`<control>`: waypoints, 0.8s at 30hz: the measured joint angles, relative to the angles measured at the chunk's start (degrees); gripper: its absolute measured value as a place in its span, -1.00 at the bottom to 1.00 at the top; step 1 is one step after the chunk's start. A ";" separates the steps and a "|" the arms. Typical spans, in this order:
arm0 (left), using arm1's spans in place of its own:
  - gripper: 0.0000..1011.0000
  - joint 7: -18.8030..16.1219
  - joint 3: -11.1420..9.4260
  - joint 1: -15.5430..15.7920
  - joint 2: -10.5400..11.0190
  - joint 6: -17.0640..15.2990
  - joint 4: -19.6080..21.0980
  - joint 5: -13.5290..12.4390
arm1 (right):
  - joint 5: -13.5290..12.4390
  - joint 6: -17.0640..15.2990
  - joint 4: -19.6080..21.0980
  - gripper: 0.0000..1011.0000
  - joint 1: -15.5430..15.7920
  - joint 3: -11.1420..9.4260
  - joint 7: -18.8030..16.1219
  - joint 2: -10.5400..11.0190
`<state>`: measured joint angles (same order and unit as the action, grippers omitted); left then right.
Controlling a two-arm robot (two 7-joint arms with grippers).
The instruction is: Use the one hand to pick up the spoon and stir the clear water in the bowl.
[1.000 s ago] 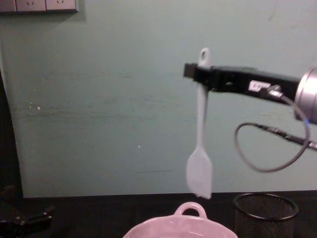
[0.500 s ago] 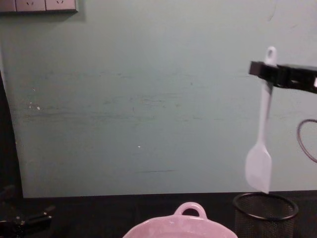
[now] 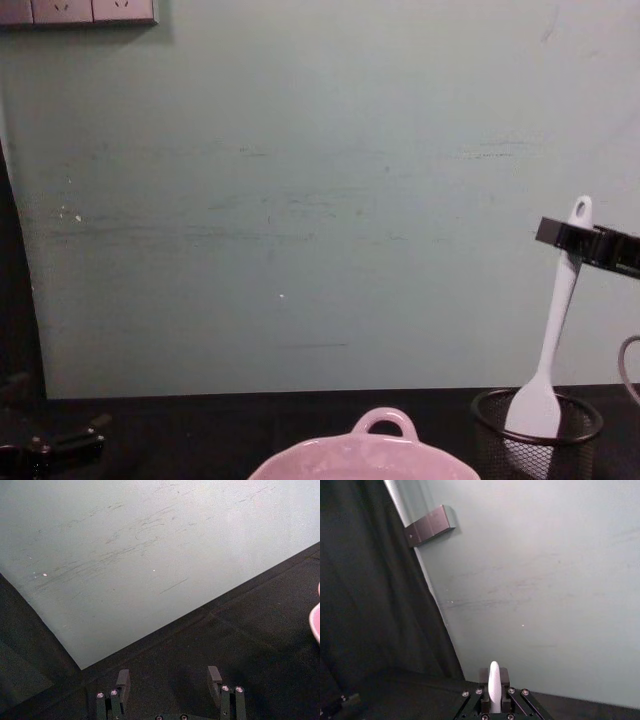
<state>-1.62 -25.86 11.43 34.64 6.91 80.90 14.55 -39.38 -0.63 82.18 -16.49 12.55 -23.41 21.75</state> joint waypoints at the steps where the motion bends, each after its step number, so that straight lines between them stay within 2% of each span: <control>1: 1.00 0.00 0.00 0.00 0.00 0.00 0.00 0.00 | 0.00 0.00 0.00 -0.77 0.00 0.00 0.00 0.00; 14: 1.00 0.00 0.00 0.00 0.00 0.00 0.00 0.00 | -9.56 -1.03 -7.18 -0.77 -0.89 -1.42 -1.87 -2.77; 17: 1.00 0.00 0.00 0.00 0.00 0.00 0.00 0.00 | -10.76 -1.35 -8.18 -0.77 -1.14 -1.43 -1.94 -2.97; 24: 1.00 0.00 0.00 0.00 0.00 0.00 0.00 0.00 | -11.72 -1.38 -9.49 -0.77 -1.44 -0.54 -1.75 -2.68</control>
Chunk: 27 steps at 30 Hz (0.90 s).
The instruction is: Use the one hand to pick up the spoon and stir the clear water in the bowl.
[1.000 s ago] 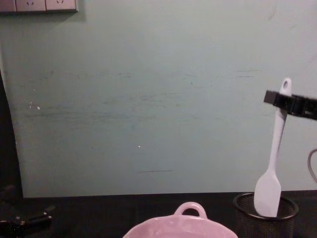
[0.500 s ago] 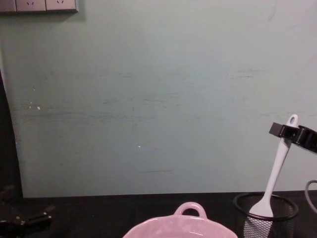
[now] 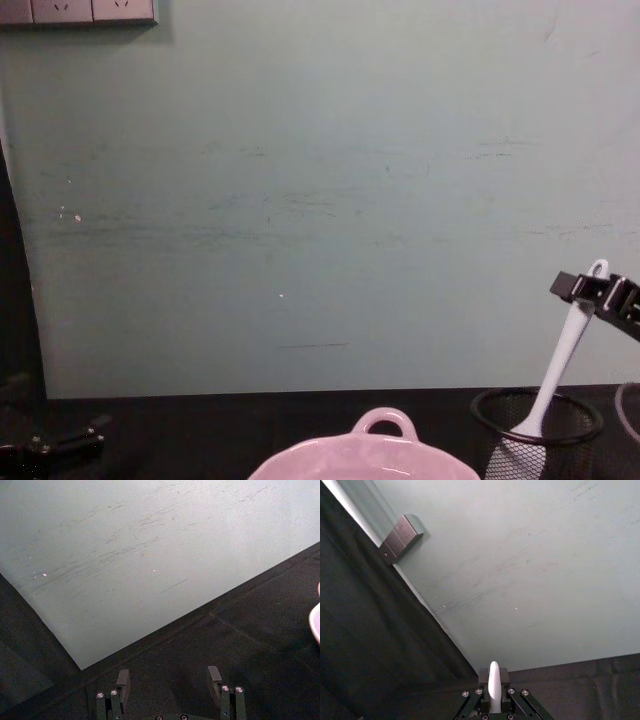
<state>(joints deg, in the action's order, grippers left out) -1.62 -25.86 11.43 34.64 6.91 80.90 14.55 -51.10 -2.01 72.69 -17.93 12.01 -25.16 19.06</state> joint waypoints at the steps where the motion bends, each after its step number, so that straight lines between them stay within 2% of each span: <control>1: 1.00 0.00 0.00 0.00 0.00 0.00 0.00 0.00 | -0.06 0.00 -0.12 -0.77 -0.02 0.11 0.02 0.04; 10: 1.00 0.00 0.00 0.00 0.00 0.00 0.01 0.00 | -0.27 0.66 -1.60 -0.77 -0.54 1.67 0.39 0.73; 19: 1.00 0.00 0.00 0.00 0.00 0.00 0.00 0.00 | -0.37 1.07 -1.37 -0.71 -0.33 1.95 1.05 1.12; 20: 1.00 0.00 0.00 0.00 0.00 0.00 0.00 0.00 | -0.38 1.10 -1.33 -0.59 -0.29 1.95 1.16 1.14; 25: 1.00 0.00 0.00 0.00 0.00 0.00 0.01 0.00 | -0.65 1.29 -1.03 -0.24 -0.01 1.87 1.45 1.33; 27: 1.00 0.00 0.00 0.00 0.00 0.00 0.00 0.00 | -0.77 1.32 -0.95 -0.17 0.13 1.80 1.55 1.41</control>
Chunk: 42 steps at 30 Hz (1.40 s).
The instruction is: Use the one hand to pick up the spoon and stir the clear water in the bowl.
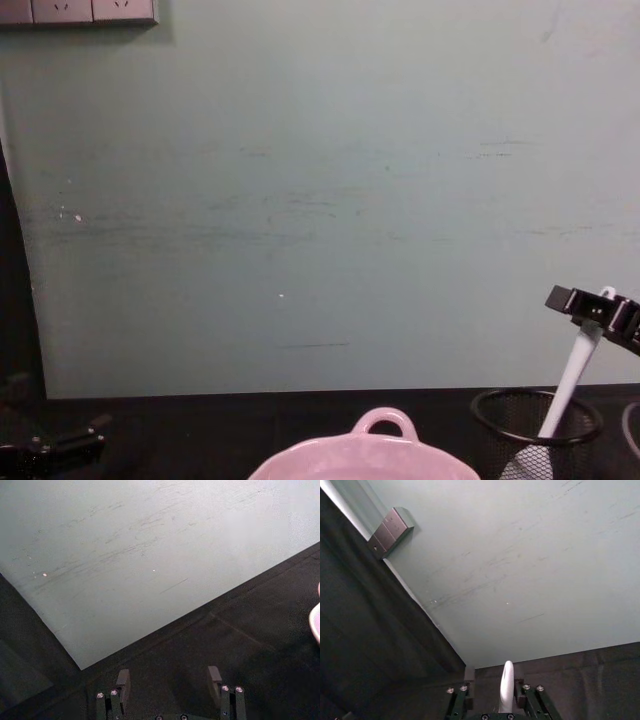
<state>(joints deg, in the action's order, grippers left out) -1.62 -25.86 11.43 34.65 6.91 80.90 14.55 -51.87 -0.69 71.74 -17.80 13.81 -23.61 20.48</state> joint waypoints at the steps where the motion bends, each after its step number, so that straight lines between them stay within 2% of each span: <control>1: 1.00 0.00 0.00 0.00 0.00 0.00 0.00 0.00 | -0.03 0.03 0.00 -0.08 0.04 -0.02 0.04 0.02; 10: 1.00 0.00 0.00 0.00 0.00 0.00 0.00 0.00 | -0.97 0.34 0.30 0.46 0.96 -0.61 0.15 0.25; 14: 1.00 0.00 0.00 0.00 0.00 0.00 0.00 0.00 | -1.73 0.52 2.07 0.70 2.54 -1.11 0.17 0.65; 19: 1.00 0.00 0.00 0.00 0.00 0.00 0.00 0.00 | -2.16 1.18 6.50 0.95 6.73 -1.78 1.02 1.86; 24: 1.00 0.00 0.00 0.00 0.00 0.00 0.00 0.00 | -1.78 2.17 10.74 0.98 11.66 -3.05 2.94 3.80; 27: 1.00 0.00 0.00 0.00 0.00 0.00 0.00 0.00 | -1.47 2.20 11.62 0.98 13.07 -3.61 3.57 4.68; 30: 1.00 0.00 0.00 0.00 0.00 0.00 0.00 0.00 | -0.05 2.32 12.49 0.98 14.51 -4.23 4.93 5.93; 33: 1.00 0.00 0.00 0.00 0.00 0.00 0.00 0.00 | 3.11 2.49 12.76 0.98 15.07 -4.37 6.97 7.03; 34: 1.00 0.00 0.00 0.00 0.00 0.00 0.00 0.00 | 5.14 2.56 12.75 0.98 14.99 -4.20 8.19 7.53; 37: 1.00 0.00 0.00 0.00 0.00 0.00 0.00 0.00 | 9.12 2.65 12.25 0.98 14.14 -3.33 10.37 8.24; 38: 1.00 0.00 0.00 0.00 0.00 0.00 0.00 0.00 | 12.40 2.66 11.61 0.98 13.16 -2.32 11.97 8.66; 39: 1.00 0.00 0.00 0.00 0.00 0.00 0.00 0.00 | 14.04 2.65 11.21 0.98 12.56 -1.76 12.74 8.86; 40: 1.00 0.00 0.00 0.00 0.00 0.00 0.00 0.00 | 17.73 2.40 10.41 0.98 11.19 -0.40 14.24 9.26; 42: 1.00 0.00 0.00 0.00 0.00 0.00 0.00 0.00 | 21.42 1.98 9.27 0.98 9.51 1.14 15.78 9.57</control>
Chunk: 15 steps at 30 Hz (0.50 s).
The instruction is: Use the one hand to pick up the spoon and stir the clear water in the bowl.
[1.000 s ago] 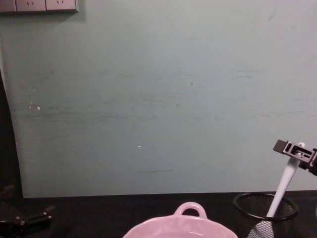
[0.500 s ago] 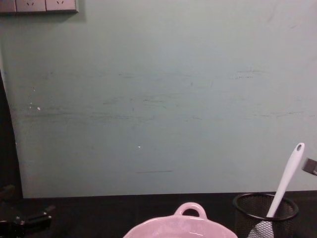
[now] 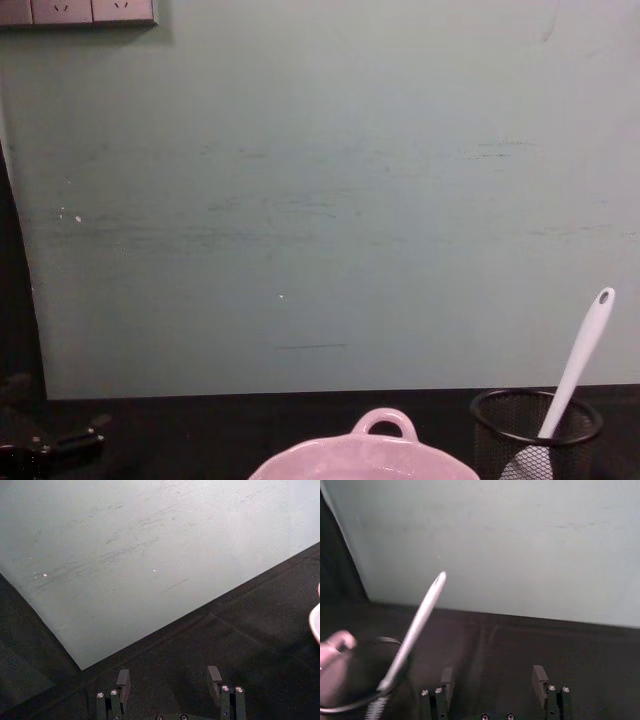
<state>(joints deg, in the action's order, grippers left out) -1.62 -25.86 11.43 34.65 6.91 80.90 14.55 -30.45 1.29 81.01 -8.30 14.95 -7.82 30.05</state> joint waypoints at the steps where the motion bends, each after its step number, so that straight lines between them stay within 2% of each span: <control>1: 1.00 0.00 0.00 0.00 0.00 0.00 0.00 0.00 | 3.51 -0.57 -1.15 0.98 -1.68 1.52 1.23 0.10; 5: 1.00 0.00 0.00 0.00 0.00 0.00 0.00 0.00 | 10.02 -1.57 -3.57 0.98 -5.04 4.59 3.51 0.10; 6: 1.00 0.00 0.00 0.00 0.00 0.00 0.00 0.00 | 13.44 -1.93 -4.77 0.98 -6.63 6.09 4.57 -0.07; 7: 1.00 0.00 0.00 0.00 0.00 0.00 0.00 0.00 | 14.85 -2.04 -5.25 0.98 -7.33 6.82 5.06 -0.13; 8: 1.00 0.00 0.00 0.00 0.00 0.00 0.00 0.00 | 17.75 -2.23 -6.09 0.98 -8.55 8.07 6.10 -0.35; 12: 1.00 0.00 0.00 0.00 0.00 0.00 0.00 0.00 | 22.30 -2.34 -7.38 0.98 -10.04 9.69 8.10 -1.02; 15: 1.00 0.00 0.00 0.00 0.00 0.00 0.00 0.00 | 22.60 -2.33 -7.50 0.98 -10.18 9.81 8.35 -1.10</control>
<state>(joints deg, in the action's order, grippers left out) -1.62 -25.87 11.43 34.65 6.91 80.90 14.55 -7.85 -1.04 73.51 -18.48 24.76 0.52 28.95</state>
